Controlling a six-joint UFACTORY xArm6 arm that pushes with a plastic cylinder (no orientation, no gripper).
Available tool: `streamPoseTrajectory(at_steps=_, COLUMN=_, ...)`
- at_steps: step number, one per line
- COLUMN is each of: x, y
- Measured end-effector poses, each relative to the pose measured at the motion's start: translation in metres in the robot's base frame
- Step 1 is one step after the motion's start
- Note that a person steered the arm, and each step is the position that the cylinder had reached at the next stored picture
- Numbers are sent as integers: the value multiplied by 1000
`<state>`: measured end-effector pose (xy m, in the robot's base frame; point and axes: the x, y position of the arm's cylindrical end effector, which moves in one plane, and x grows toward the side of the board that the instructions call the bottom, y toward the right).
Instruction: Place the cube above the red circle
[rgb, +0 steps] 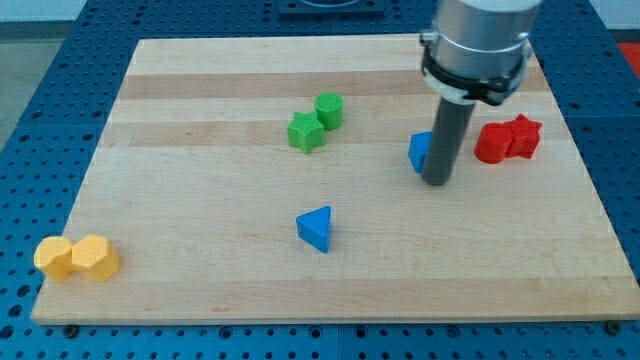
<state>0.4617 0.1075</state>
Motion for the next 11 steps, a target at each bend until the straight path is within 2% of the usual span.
streamPoseTrajectory(at_steps=1, x=-17, y=-25)
streamPoseTrajectory(at_steps=2, x=-55, y=-13)
streamPoseTrajectory(at_steps=3, x=-44, y=2)
streamPoseTrajectory(at_steps=4, x=-9, y=12)
streamPoseTrajectory(at_steps=7, x=-126, y=33)
streamPoseTrajectory(at_steps=8, x=-117, y=35)
streamPoseTrajectory(at_steps=9, x=-85, y=39)
streamPoseTrajectory(at_steps=11, x=-98, y=63)
